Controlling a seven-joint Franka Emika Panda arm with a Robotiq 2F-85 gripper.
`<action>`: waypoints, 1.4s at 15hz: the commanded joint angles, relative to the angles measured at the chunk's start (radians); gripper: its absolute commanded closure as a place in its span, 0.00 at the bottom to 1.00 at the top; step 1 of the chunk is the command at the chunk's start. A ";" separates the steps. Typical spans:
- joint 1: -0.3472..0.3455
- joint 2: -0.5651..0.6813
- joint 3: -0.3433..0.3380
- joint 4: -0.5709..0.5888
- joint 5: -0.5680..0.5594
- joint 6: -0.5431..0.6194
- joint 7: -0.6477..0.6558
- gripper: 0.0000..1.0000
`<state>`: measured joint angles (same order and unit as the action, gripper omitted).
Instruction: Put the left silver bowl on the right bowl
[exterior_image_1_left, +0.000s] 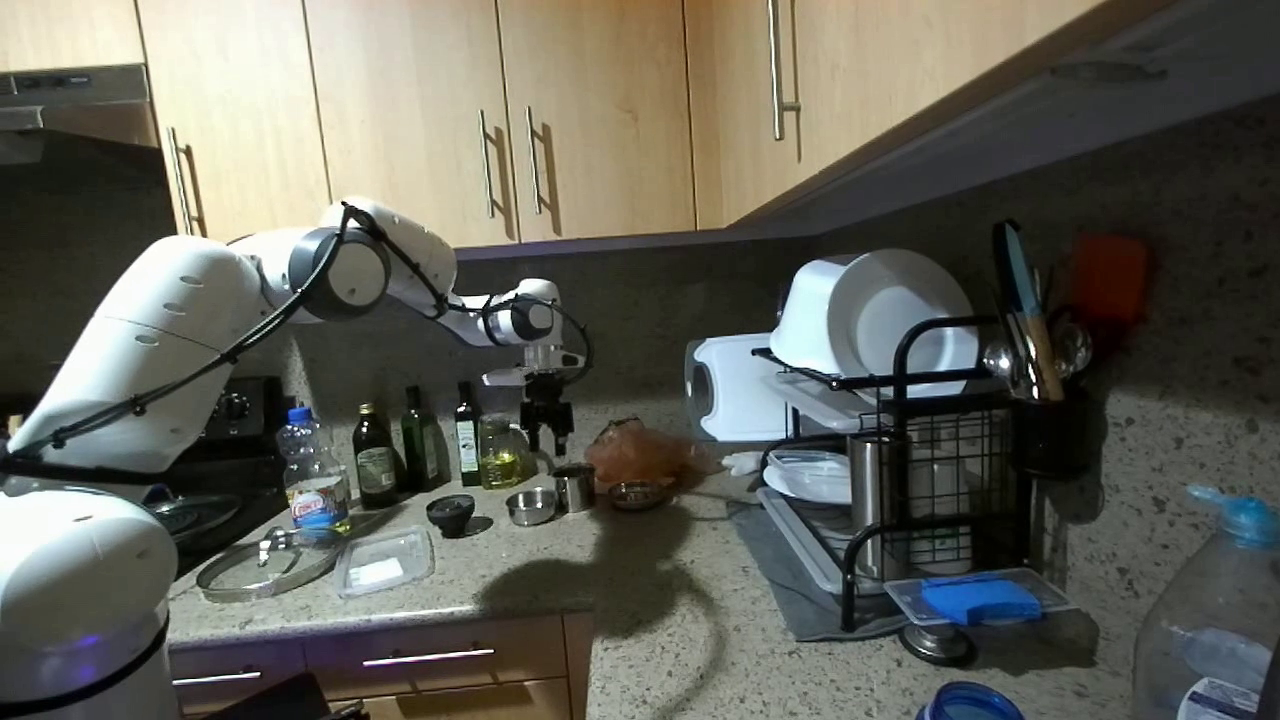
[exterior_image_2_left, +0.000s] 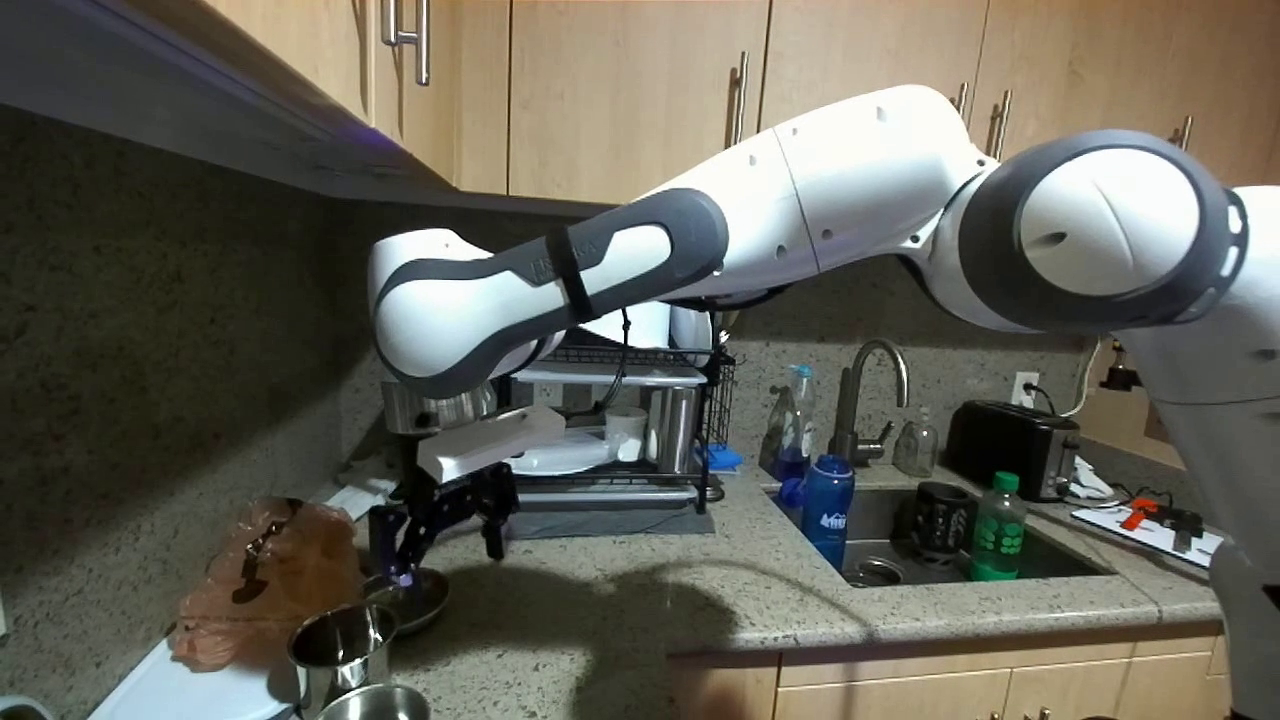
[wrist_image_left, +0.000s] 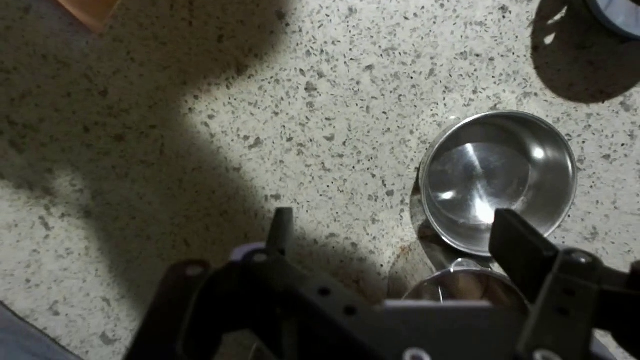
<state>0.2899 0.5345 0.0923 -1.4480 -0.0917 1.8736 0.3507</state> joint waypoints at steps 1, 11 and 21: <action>0.003 0.002 -0.003 0.012 0.001 -0.008 -0.008 0.00; 0.068 0.223 -0.009 0.228 -0.032 -0.183 -0.014 0.00; 0.092 0.392 -0.029 0.364 -0.026 -0.182 -0.002 0.00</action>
<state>0.3700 0.8704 0.0795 -1.1608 -0.1130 1.7324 0.3398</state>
